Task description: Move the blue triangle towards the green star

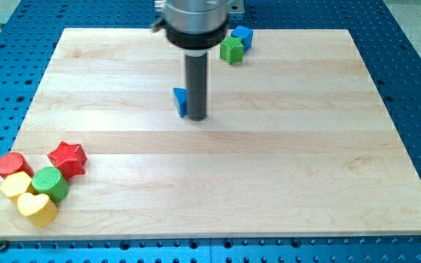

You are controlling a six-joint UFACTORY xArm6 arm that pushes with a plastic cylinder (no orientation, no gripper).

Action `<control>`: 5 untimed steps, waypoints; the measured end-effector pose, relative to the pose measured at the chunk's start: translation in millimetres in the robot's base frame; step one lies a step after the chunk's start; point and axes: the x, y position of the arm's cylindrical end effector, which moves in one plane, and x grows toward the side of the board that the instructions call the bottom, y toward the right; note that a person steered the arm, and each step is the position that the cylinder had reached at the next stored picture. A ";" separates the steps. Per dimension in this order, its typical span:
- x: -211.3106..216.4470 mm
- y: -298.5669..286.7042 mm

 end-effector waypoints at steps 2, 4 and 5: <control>-4.4 -38.3; -65.9 18.7; -28.9 7.5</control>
